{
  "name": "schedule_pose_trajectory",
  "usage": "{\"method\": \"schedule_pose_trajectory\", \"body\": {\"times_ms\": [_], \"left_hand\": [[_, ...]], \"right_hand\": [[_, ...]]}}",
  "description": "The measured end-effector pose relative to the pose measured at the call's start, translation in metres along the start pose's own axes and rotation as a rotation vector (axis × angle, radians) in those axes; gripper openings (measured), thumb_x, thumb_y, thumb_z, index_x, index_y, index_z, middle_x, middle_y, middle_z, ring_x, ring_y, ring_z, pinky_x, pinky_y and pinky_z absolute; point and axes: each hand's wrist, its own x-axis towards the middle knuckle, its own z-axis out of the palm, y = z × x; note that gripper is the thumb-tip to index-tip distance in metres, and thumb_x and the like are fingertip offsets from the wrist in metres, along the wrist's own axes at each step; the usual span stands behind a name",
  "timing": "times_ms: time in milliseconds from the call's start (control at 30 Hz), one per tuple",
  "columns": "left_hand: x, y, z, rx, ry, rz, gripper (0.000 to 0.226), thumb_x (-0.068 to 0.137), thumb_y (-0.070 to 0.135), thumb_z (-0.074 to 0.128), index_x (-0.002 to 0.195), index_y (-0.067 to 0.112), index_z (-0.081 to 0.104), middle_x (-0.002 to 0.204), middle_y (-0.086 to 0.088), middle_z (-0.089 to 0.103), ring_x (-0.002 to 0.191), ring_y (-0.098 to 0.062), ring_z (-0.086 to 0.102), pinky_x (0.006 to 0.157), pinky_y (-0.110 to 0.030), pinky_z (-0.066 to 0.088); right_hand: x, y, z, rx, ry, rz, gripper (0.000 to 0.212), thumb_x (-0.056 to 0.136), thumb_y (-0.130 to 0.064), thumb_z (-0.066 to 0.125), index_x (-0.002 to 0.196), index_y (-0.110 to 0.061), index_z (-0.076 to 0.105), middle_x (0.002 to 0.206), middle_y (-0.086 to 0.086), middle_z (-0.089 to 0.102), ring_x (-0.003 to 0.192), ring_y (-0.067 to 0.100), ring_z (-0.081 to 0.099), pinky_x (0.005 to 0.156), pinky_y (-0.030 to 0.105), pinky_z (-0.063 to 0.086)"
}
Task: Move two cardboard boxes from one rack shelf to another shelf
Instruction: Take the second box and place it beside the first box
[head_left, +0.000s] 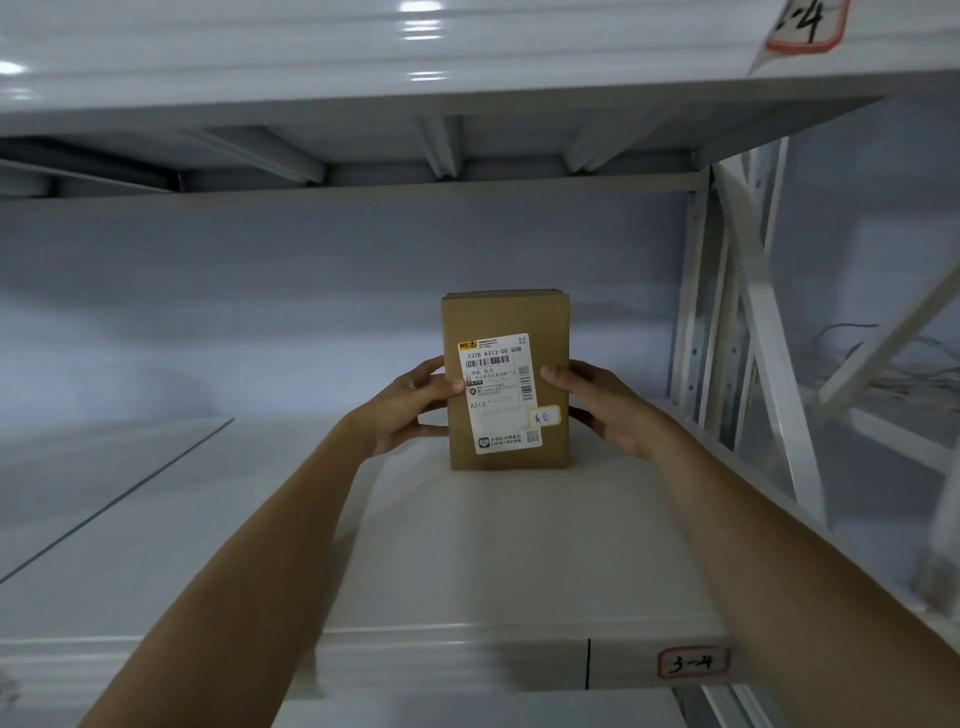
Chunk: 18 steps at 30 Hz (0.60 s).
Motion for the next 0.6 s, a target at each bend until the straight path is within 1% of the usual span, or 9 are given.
{"method": "schedule_pose_trajectory", "body": {"times_ms": [133,233,300,400,500,600], "left_hand": [[-0.005,0.009,0.002,-0.023,0.044,-0.011,0.047,0.095,0.024,0.07,0.141,0.026,0.059,0.124,0.0,0.076,0.124,-0.024,0.067,0.097,-0.05,0.058],[-0.022,0.025,0.001,-0.007,0.06,0.004,0.046,0.094,0.024,0.071,0.139,0.023,0.06,0.126,-0.003,0.075,0.124,-0.026,0.067,0.1,-0.052,0.056],[-0.039,0.035,-0.005,0.011,0.088,0.017,0.048,0.095,0.025,0.07,0.141,0.022,0.058,0.13,-0.005,0.073,0.123,-0.027,0.067,0.101,-0.055,0.055],[-0.073,0.049,-0.023,0.022,0.119,0.036,0.05,0.096,0.026,0.068,0.144,0.02,0.056,0.132,-0.007,0.071,0.122,-0.028,0.068,0.102,-0.057,0.054],[-0.11,0.059,-0.045,0.034,0.148,0.059,0.051,0.096,0.028,0.068,0.145,0.019,0.055,0.133,-0.007,0.071,0.122,-0.028,0.068,0.103,-0.058,0.053],[-0.15,0.065,-0.07,0.049,0.161,0.087,0.047,0.096,0.028,0.068,0.141,0.02,0.058,0.129,-0.004,0.073,0.12,-0.026,0.069,0.101,-0.056,0.055]], "right_hand": [[-0.001,-0.002,0.001,0.045,0.01,-0.009,0.04,0.093,-0.035,0.071,0.129,-0.017,0.066,0.122,-0.001,0.075,0.113,0.013,0.069,0.105,0.031,0.048],[-0.009,-0.014,0.009,0.091,0.005,-0.031,0.039,0.093,-0.032,0.07,0.128,-0.014,0.068,0.114,-0.003,0.078,0.107,0.012,0.071,0.099,0.029,0.05],[-0.016,-0.027,0.018,0.074,-0.025,-0.049,0.037,0.093,-0.034,0.07,0.126,-0.015,0.07,0.113,-0.004,0.079,0.108,0.013,0.071,0.097,0.028,0.051],[-0.03,-0.051,0.041,0.009,-0.073,-0.07,0.041,0.093,-0.036,0.07,0.127,-0.015,0.07,0.116,-0.003,0.078,0.113,0.014,0.07,0.093,0.026,0.051],[-0.046,-0.071,0.072,-0.034,-0.111,-0.102,0.045,0.093,-0.037,0.07,0.13,-0.012,0.068,0.119,-0.002,0.077,0.112,0.012,0.07,0.088,0.023,0.05],[-0.062,-0.085,0.11,-0.054,-0.122,-0.12,0.045,0.093,-0.038,0.07,0.13,-0.013,0.068,0.117,-0.004,0.078,0.11,0.011,0.071,0.094,0.025,0.051]]}}
